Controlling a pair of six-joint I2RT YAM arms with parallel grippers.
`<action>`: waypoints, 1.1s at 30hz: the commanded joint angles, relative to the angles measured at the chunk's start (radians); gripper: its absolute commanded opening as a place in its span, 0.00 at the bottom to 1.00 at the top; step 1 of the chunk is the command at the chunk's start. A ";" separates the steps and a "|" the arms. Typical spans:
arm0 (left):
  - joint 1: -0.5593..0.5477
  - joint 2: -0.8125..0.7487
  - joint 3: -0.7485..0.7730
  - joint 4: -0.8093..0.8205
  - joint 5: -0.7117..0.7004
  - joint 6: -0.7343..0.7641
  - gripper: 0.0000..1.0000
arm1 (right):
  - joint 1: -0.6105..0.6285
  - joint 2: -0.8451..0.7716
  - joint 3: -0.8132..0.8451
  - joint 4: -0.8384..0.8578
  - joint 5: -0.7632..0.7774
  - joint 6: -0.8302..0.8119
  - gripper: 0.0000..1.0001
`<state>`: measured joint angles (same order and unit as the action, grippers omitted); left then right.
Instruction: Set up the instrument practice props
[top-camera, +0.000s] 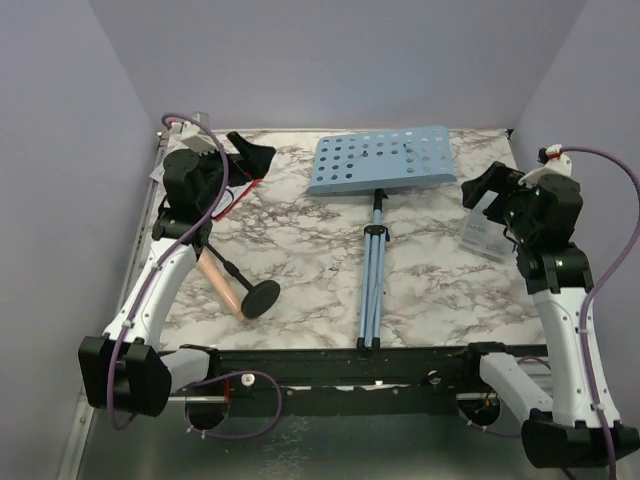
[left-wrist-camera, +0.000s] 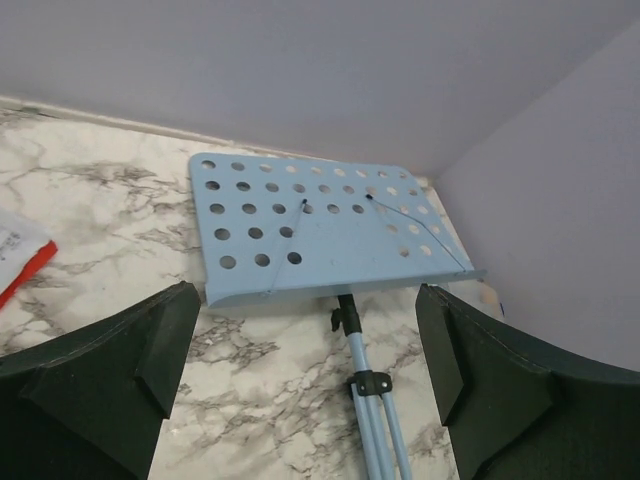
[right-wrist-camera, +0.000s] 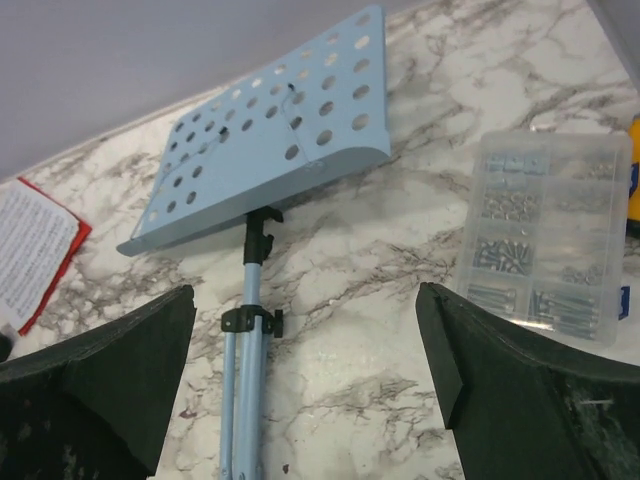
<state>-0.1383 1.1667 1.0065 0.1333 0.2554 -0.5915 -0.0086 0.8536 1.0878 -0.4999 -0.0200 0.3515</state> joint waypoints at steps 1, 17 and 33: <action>-0.038 0.091 0.064 -0.032 0.135 -0.017 0.99 | -0.004 0.106 0.007 -0.052 0.033 0.047 1.00; -0.112 0.323 0.191 -0.208 0.231 -0.056 0.99 | -0.143 0.544 0.009 0.290 -0.628 0.339 1.00; -0.113 0.312 0.201 -0.201 0.294 -0.089 0.99 | -0.293 1.058 0.506 0.157 -0.687 0.242 1.00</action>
<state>-0.2493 1.5005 1.1736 -0.0635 0.5011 -0.6624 -0.2993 1.7638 1.4857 -0.2993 -0.5907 0.6765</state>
